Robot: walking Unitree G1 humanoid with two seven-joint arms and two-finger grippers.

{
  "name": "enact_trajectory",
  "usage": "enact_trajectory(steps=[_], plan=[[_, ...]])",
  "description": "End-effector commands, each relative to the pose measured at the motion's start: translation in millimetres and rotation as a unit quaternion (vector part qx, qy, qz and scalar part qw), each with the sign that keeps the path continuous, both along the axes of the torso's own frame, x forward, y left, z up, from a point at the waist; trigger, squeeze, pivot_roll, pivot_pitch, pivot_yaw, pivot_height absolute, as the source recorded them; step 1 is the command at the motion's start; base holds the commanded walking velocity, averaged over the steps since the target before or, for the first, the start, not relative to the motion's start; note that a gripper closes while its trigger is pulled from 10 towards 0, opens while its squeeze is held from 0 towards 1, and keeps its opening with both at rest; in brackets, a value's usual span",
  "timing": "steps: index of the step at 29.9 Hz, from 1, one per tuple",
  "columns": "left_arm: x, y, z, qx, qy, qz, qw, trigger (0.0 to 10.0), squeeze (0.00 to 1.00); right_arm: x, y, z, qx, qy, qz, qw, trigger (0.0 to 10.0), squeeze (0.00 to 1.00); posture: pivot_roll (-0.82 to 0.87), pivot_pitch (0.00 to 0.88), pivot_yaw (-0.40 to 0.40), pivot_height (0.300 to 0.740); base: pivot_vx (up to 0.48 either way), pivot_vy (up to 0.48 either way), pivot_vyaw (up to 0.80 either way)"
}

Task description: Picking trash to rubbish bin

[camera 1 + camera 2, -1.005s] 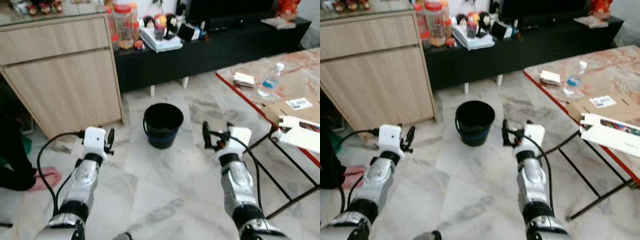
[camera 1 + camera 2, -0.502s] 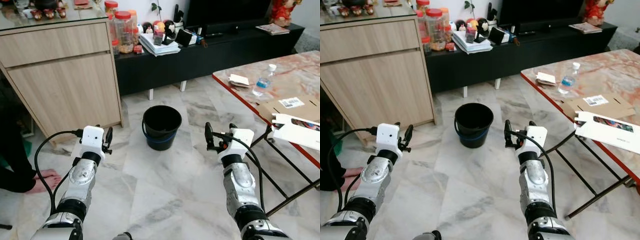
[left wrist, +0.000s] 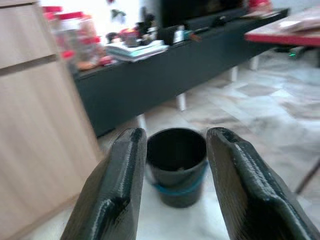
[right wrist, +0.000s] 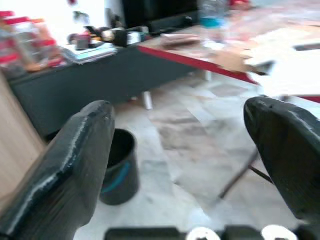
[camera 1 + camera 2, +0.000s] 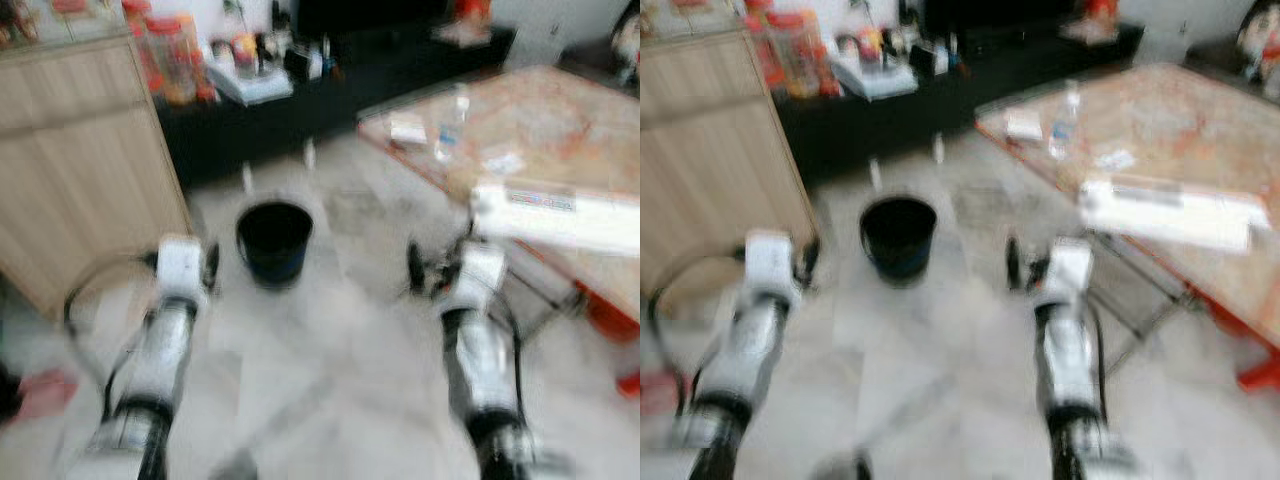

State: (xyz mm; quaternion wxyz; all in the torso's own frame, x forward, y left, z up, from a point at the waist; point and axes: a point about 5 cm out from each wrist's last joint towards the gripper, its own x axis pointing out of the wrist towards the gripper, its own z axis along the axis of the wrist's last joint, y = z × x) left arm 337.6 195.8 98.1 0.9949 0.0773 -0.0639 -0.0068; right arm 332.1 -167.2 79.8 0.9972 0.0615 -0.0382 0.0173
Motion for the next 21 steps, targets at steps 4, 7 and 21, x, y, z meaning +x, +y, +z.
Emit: enact_trajectory(steps=[4, 7, 21], plan=[[2.4, -0.7, 3.3, 0.006, -0.002, -0.003, 1.0, 10.0, 0.0, 2.6, 3.5, 3.5, 0.0, -0.003, 0.004, 1.0, 10.0, 0.0, 0.16, 0.131, -0.065, 0.74, 0.0, 0.0, -0.79], [2.9, -0.3, 4.4, 0.008, -0.003, -0.003, 1.0, 10.0, 0.0, 2.8, 6.0, 3.4, 0.0, -0.003, 0.008, 1.0, 10.0, 0.0, 0.16, 0.133, -0.064, 0.74, 0.0, 0.0, -0.79], [4.1, -0.8, 6.9, 0.006, -0.005, -0.004, 1.0, 10.0, 0.0, 2.8, 10.4, 2.3, 0.002, 0.0, 0.014, 1.0, 10.0, 0.0, 0.17, 0.135, -0.066, 0.74, 0.0, 0.0, -0.79]])
